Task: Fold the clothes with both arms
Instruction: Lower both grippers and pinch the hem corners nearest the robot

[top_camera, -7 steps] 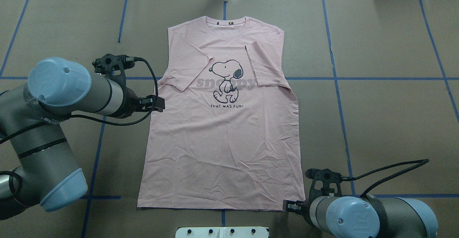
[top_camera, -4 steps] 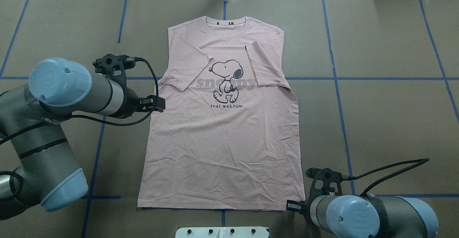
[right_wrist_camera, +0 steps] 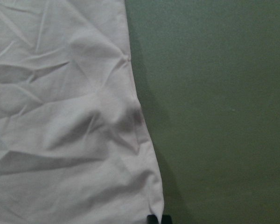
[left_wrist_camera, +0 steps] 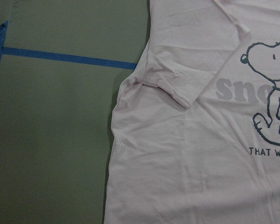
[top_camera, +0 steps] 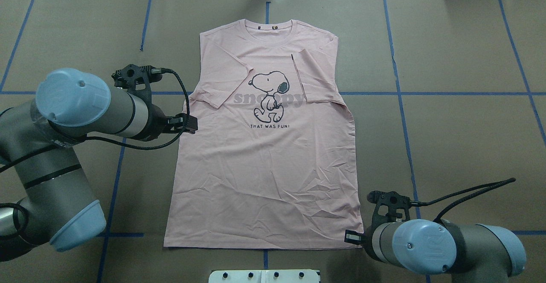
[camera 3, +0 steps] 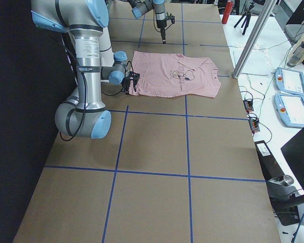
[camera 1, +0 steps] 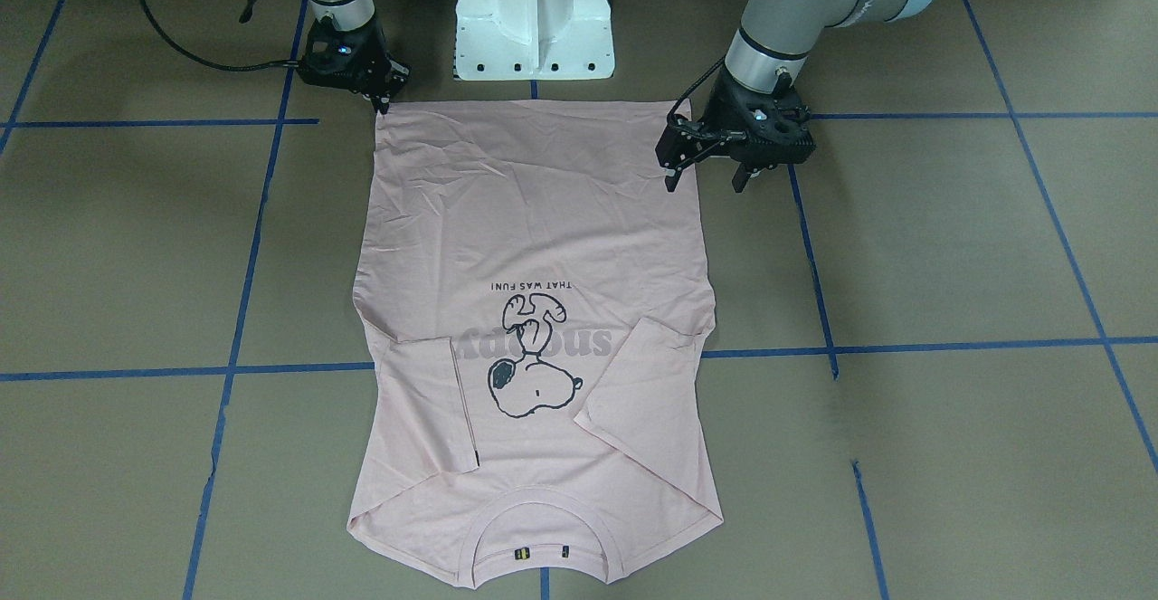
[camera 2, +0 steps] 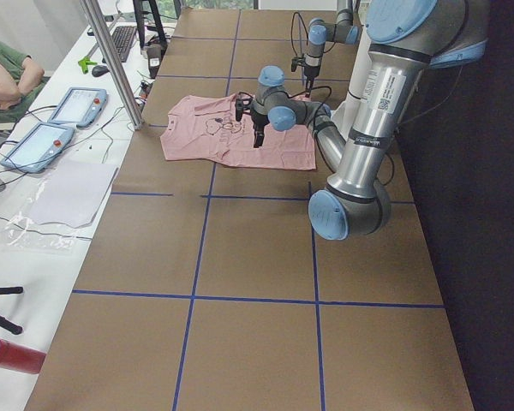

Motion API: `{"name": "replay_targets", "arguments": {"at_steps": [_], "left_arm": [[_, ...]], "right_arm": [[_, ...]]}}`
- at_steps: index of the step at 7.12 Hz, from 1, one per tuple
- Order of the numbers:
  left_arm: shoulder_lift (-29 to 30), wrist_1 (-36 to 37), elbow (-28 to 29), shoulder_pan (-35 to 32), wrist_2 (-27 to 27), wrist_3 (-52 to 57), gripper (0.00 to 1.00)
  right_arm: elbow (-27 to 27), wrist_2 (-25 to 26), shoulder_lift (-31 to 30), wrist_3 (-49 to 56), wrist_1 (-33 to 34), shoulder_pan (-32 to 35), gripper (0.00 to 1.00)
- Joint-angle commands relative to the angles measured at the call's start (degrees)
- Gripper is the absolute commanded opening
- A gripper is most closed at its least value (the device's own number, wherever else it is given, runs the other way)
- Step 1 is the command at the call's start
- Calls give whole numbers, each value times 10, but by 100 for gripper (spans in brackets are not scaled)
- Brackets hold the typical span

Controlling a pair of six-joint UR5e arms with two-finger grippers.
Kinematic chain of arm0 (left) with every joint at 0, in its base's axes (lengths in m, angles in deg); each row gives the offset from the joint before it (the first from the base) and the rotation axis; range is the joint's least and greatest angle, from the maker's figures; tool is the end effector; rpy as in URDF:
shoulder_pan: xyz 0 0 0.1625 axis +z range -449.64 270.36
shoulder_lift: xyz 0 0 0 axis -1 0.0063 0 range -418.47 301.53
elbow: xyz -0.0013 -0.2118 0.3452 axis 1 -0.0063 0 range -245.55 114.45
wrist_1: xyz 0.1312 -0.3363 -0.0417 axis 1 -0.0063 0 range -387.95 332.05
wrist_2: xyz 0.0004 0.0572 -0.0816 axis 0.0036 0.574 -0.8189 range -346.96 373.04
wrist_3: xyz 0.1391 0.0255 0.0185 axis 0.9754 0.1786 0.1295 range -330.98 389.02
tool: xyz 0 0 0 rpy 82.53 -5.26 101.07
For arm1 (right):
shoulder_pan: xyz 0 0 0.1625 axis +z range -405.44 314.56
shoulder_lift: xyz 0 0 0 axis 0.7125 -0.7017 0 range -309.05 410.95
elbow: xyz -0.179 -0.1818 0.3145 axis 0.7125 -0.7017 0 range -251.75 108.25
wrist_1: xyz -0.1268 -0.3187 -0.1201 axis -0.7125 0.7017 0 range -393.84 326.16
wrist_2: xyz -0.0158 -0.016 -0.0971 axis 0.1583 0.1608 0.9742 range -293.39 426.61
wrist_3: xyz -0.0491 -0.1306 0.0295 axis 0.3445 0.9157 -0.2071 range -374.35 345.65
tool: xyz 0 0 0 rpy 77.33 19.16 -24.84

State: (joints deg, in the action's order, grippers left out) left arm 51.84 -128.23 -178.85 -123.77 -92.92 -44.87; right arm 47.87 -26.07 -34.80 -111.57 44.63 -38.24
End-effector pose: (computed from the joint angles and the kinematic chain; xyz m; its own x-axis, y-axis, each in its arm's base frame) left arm 0.4065 -0.3892 0.3095 0.5673 -0.0623 -0.8212 0.2063 0.9761 0.0685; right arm -0.4625 -0.1861 0.4069 0.6794 0.2124 0.7023 -0.1790 0.9763 -0.1221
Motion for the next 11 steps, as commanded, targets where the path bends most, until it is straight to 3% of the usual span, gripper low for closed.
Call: {"name": "replay_targets", "arguments": {"at_steps": [1, 4, 7, 11], "left_arm": [[-6, -1, 2, 4, 0, -19, 100], [-103, -5, -59, 106, 55, -186, 100], [-125, 0, -59, 243, 124, -351, 100], [-122, 10, -53, 262, 125, -371, 97]], "right_arm": [[17, -2, -5, 0, -1, 22, 0], [26, -5, -4, 0, -1, 31, 0], [26, -8, 0, 0, -2, 39, 0], [27, -8, 1, 0, -4, 41, 0]]}}
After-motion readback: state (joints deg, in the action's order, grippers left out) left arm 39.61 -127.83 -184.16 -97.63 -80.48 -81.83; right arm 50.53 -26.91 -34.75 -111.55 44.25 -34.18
